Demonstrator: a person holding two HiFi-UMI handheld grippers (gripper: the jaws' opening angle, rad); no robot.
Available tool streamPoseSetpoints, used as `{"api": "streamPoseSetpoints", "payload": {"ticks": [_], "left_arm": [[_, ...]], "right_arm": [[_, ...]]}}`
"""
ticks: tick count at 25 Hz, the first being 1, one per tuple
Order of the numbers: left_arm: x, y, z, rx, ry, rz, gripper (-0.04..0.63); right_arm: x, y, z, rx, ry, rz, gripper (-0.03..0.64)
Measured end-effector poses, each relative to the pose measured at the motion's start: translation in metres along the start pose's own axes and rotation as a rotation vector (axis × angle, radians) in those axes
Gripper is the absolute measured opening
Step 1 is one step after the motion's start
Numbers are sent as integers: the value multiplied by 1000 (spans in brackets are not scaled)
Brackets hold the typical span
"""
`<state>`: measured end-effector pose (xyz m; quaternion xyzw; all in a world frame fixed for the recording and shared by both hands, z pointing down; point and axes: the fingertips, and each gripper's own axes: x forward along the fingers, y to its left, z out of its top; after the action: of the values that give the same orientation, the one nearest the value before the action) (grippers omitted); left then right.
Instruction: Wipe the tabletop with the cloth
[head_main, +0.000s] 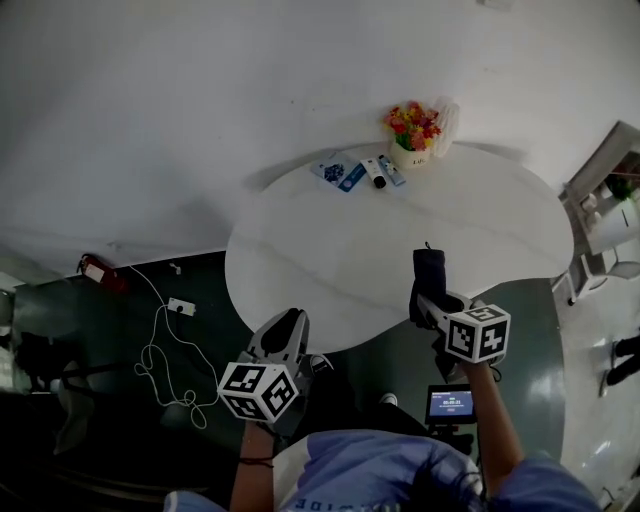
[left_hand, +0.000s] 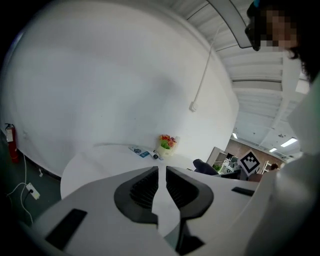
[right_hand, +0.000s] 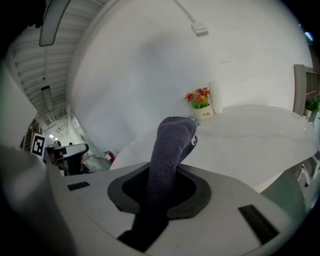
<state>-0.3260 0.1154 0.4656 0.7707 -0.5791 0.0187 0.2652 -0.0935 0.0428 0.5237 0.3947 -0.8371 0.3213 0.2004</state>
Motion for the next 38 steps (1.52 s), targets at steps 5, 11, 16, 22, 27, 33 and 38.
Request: {"api": "streamPoseSetpoints", "payload": {"ticks": [5,11,16,22,27,33,38], "left_arm": [[-27,-51,-29,7,-5,13,58],[-55,-90,-53,11,-26,28,58],[-75,-107,-62,5,-63,46,58],[-87,-122,-70,8,-72,47,58],[-93,-134,-72,9,-90,34,58],[-98,-142,-75,23,-93,33,58],[-102,-149,-80,27,-96,32,58]], "right_arm": [[-44,6,-30,-43,8,46,83],[-85,24,-59,-100,-3,92,83],[-109,44,-76,-121,-27,126,83],[-125,59,-87,-145,-30,153,83],[-136,66,-94,-147,-38,168,83],[-142,75,-103,-171,-27,191,83],[-148,77,-107,-175,-28,204,83]]}}
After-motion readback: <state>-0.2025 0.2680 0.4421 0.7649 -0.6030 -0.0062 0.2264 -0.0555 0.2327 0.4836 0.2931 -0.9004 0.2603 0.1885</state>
